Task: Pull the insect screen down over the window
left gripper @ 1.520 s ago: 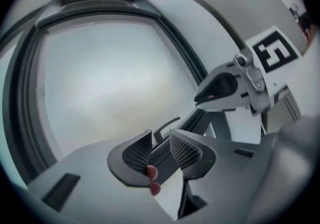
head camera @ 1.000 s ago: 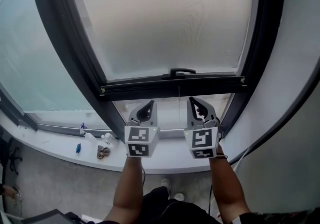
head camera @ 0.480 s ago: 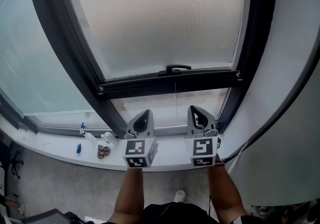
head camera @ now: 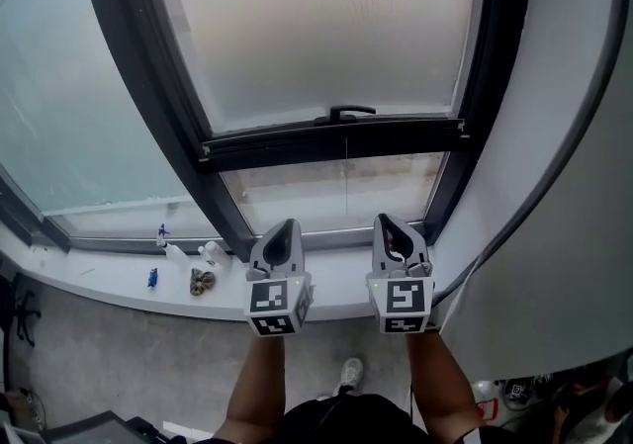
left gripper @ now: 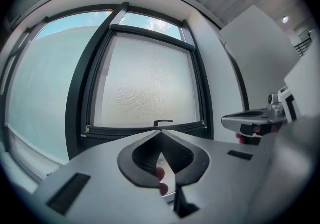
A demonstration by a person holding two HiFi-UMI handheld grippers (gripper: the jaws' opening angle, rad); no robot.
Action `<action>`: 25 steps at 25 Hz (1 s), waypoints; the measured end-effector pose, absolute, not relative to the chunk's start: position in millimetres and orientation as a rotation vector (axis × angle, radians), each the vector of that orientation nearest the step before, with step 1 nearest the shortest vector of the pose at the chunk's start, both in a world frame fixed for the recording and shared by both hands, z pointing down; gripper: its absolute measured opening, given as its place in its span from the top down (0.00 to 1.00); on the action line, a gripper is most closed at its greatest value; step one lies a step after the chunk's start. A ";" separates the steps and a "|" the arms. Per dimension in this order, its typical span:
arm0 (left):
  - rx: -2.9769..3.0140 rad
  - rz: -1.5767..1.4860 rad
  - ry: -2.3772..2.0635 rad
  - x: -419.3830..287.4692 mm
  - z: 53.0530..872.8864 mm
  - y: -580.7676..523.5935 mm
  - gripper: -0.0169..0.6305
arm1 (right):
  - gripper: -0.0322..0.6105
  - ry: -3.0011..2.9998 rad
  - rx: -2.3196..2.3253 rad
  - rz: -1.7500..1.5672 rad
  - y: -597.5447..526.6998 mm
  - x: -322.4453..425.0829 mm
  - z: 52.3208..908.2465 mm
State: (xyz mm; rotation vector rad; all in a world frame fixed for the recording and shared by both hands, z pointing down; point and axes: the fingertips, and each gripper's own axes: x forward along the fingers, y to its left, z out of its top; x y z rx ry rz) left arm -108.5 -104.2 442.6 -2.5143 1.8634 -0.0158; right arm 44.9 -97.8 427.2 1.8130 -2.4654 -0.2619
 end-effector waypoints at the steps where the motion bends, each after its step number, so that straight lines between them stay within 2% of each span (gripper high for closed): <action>1: -2.515 -0.017 1.864 -111.0 443.3 -94.4 0.97 | 0.94 -2.473 1.818 -0.261 -87.6 42.2 426.0; 13: -2.581 -0.035 1.780 -113.9 452.3 5.9 0.97 | 0.94 -2.471 1.786 -0.175 20.5 18.3 442.0; 25: -2.560 -0.010 1.765 -104.5 444.7 58.1 0.97 | 0.94 -2.451 1.765 -0.293 79.7 13.9 434.7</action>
